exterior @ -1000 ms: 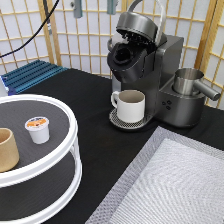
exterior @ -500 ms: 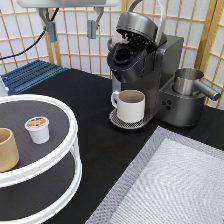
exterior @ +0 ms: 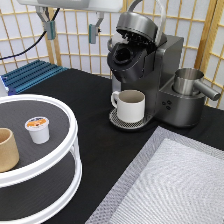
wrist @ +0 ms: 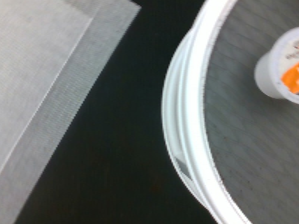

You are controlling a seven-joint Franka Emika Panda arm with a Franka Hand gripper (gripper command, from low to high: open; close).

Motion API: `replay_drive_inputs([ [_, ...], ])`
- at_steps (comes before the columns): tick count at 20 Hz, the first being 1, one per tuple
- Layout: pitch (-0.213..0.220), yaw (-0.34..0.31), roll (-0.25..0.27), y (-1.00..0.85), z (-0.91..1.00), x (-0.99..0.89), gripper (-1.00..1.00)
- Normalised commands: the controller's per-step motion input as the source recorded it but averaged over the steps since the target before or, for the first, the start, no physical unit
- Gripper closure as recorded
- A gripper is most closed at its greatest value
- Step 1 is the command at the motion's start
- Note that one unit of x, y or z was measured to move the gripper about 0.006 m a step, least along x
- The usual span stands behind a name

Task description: Make coffee

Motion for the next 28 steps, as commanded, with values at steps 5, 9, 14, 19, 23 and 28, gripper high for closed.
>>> replay_drive_inputs([
  [5, -0.104, -0.329, 0.0, -0.14, -0.32, -0.03, -1.0],
  [9, -0.117, -0.232, 0.0, -0.43, -0.42, -0.12, -1.0],
  [14, -0.108, -0.062, 0.005, -0.74, -0.34, -0.4, -1.0],
  [19, -0.127, 0.013, -0.001, -0.57, -0.33, -0.75, -1.0],
  [23, -0.187, 0.047, -0.014, -0.31, -0.22, -0.51, -1.0],
  [28, -0.152, 0.124, -0.027, -0.25, -0.3, -0.08, -1.0],
])
